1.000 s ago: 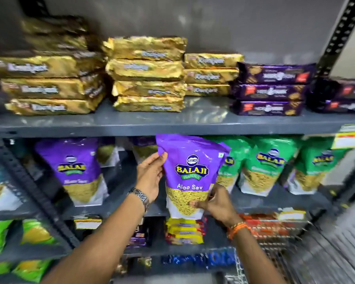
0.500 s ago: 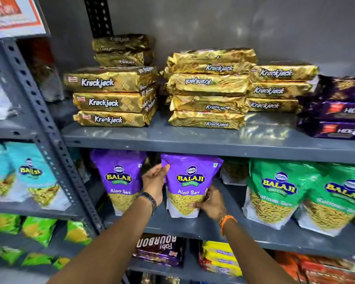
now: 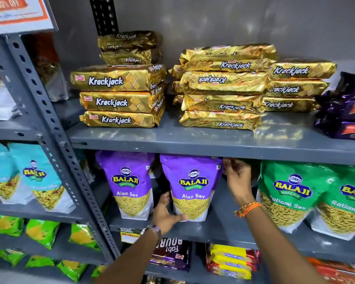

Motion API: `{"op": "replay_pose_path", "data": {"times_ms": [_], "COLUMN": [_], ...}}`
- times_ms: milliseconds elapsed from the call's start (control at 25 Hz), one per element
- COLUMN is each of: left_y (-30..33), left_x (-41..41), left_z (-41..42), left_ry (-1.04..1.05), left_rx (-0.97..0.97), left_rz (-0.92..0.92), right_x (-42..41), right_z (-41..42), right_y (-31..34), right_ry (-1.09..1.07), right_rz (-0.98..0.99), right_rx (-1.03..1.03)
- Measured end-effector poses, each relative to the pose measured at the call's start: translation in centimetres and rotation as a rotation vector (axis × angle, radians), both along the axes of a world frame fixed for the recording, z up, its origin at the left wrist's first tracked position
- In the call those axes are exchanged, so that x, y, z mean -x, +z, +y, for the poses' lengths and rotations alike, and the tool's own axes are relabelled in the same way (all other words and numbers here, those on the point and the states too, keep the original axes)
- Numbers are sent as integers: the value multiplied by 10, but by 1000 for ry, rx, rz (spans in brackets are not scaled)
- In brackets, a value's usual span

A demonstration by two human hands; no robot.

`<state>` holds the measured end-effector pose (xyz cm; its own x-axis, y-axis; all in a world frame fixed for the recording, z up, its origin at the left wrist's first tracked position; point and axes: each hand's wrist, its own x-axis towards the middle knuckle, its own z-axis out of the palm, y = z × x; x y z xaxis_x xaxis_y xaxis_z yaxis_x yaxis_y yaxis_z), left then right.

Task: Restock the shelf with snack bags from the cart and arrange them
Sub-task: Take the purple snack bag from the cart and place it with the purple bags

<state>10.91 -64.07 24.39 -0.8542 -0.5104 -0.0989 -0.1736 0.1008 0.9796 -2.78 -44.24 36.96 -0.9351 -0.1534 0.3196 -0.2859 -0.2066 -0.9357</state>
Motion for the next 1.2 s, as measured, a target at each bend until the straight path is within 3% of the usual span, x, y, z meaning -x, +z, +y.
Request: {"op": "replay_pose_path", "data": {"times_ms": [200, 360, 520, 1200], "left_y": [-5, -5, -3, -9], "left_x": [7, 5, 0, 3], "left_z": [1, 5, 17, 26], "left_ry": [-73, -86, -57, -26], "left_rx": [137, 133, 136, 89], "left_rz": [11, 27, 9, 74], "right_x": [-2, 12, 12, 3], "right_z": [-4, -6, -11, -3], "right_y": [18, 15, 17, 20], "right_ry": [-24, -225, -315, -113], "right_rz": [104, -64, -52, -59], "right_rx": [-56, 152, 213, 370]}}
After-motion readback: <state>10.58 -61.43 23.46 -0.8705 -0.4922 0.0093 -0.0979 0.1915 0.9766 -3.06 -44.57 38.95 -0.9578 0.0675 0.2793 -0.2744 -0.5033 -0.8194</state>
